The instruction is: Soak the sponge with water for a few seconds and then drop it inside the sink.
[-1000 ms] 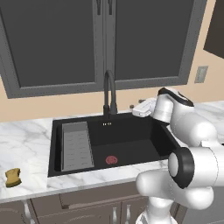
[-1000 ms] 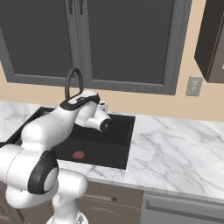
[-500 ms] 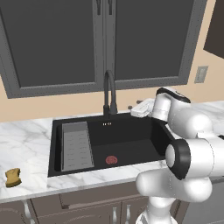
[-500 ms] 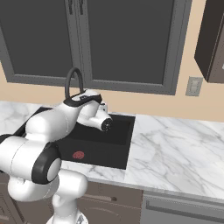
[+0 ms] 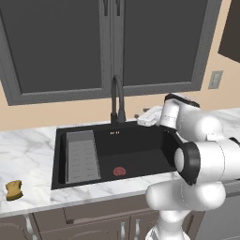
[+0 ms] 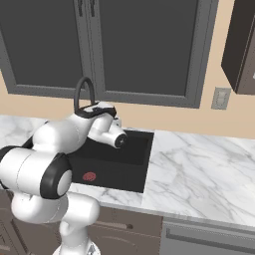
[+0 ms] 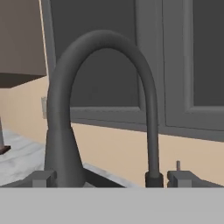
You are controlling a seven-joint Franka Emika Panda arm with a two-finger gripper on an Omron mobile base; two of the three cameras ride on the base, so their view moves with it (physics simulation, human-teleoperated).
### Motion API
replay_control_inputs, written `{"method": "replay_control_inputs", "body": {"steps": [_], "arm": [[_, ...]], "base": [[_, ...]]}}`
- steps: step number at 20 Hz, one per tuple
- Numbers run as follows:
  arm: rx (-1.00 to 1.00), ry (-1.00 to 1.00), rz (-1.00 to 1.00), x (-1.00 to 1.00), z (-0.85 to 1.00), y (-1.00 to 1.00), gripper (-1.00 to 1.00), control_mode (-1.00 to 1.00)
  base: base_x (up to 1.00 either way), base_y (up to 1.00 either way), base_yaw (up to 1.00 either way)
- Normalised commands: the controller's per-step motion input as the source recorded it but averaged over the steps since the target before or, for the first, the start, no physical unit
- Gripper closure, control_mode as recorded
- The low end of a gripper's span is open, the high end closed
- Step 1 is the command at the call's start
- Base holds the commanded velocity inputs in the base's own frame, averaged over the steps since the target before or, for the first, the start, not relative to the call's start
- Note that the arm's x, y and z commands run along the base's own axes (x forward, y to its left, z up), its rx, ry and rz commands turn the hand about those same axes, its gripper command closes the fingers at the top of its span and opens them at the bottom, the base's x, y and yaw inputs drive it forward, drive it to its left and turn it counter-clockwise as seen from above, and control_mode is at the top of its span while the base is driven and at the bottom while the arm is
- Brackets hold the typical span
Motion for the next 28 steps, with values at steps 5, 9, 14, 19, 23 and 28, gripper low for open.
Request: {"method": "replay_control_inputs", "body": {"steps": [5, 9, 14, 19, 23, 28], "arm": [[0.00, 0.02, 0.01, 0.14, -0.08, 0.00, -1.00, -1.00], [0.00, 0.01, 0.00, 0.18, -0.10, 0.00, -1.00, -1.00], [0.00, 0.00, 0.00, 0.17, -0.12, 0.00, -1.00, -1.00], [0.00, 0.00, 0.00, 0.18, -0.13, 0.01, -1.00, -1.00], [-0.02, 0.00, 0.00, 0.20, -0.06, 0.06, -1.00, -1.00], [-0.04, 0.00, 0.00, 0.13, -0.01, 0.11, -1.00, -1.00]], "base": [[0.00, 0.00, 0.00], [0.00, 0.00, 0.00], [0.00, 0.00, 0.00], [0.00, 0.00, 0.00], [0.00, 0.00, 0.00], [0.00, 0.00, 0.00]]}}
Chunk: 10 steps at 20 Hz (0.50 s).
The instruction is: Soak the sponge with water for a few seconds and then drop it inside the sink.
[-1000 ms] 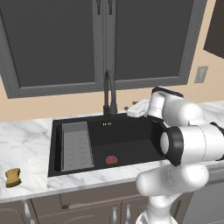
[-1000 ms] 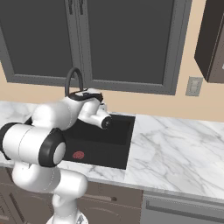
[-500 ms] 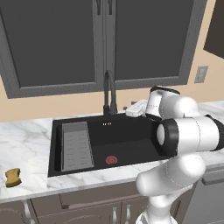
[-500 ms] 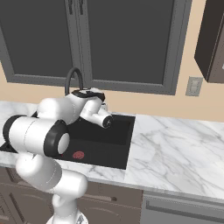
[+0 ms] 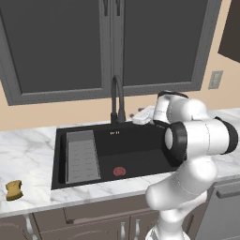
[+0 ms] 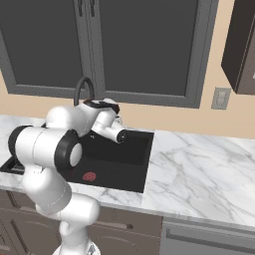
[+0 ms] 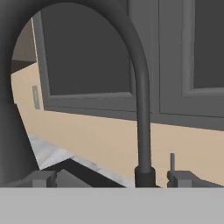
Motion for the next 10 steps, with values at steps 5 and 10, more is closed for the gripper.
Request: {"method": "replay_control_inputs", "body": {"steps": [5, 10], "arm": [[-0.03, 0.00, 0.00, 0.15, -0.04, 0.06, -1.00, -1.00], [-0.01, 0.01, 0.00, 0.22, -0.19, 0.02, -1.00, -1.00]], "base": [[0.00, 0.00, 0.00], [0.00, 0.00, 0.00]]}}
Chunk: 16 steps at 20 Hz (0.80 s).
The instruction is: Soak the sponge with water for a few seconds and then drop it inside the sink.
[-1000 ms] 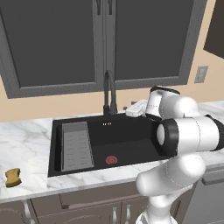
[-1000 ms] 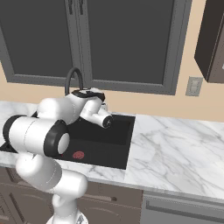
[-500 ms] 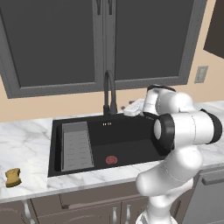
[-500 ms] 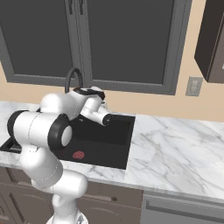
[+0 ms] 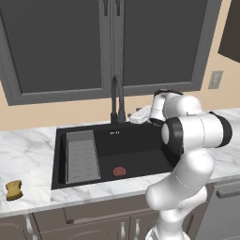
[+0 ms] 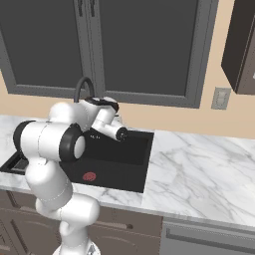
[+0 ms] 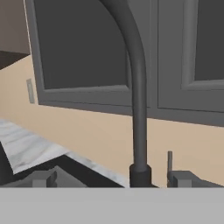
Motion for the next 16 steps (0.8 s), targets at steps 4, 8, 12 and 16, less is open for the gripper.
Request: {"method": "replay_control_inputs", "body": {"steps": [4, 8, 12, 16], "arm": [[0.00, 0.00, 0.00, 0.23, -0.33, 0.00, -1.00, -1.00], [0.00, 0.00, 0.00, 0.18, -0.33, 0.00, -1.00, -1.00], [0.00, 0.00, 0.00, 0.15, -0.22, 0.00, -1.00, -1.00], [0.00, 0.00, 0.00, 0.14, -0.12, 0.00, -1.00, -1.00]], "base": [[0.00, 0.00, 0.00], [0.00, 0.00, 0.00], [0.00, 0.00, 0.00], [0.00, 0.00, 0.00]]}}
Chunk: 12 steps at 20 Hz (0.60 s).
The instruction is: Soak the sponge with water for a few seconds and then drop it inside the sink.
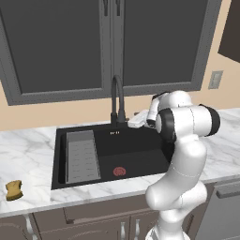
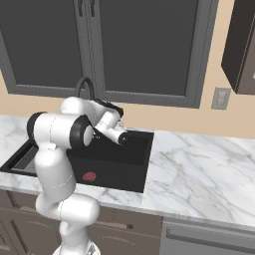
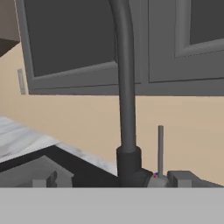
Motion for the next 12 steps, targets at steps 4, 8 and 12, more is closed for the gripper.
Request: {"method": "replay_control_inputs", "body": {"steps": [4, 8, 12], "arm": [[-0.01, 0.00, -0.01, 0.09, 0.00, 0.00, -1.00, -1.00], [0.00, 0.00, -0.02, 0.11, 0.00, 0.02, -1.00, -1.00], [0.00, 0.00, -0.01, 0.03, 0.03, 0.01, -1.00, -1.00]], "base": [[0.00, 0.00, 0.00], [0.00, 0.00, 0.00], [0.00, 0.00, 0.00]]}}
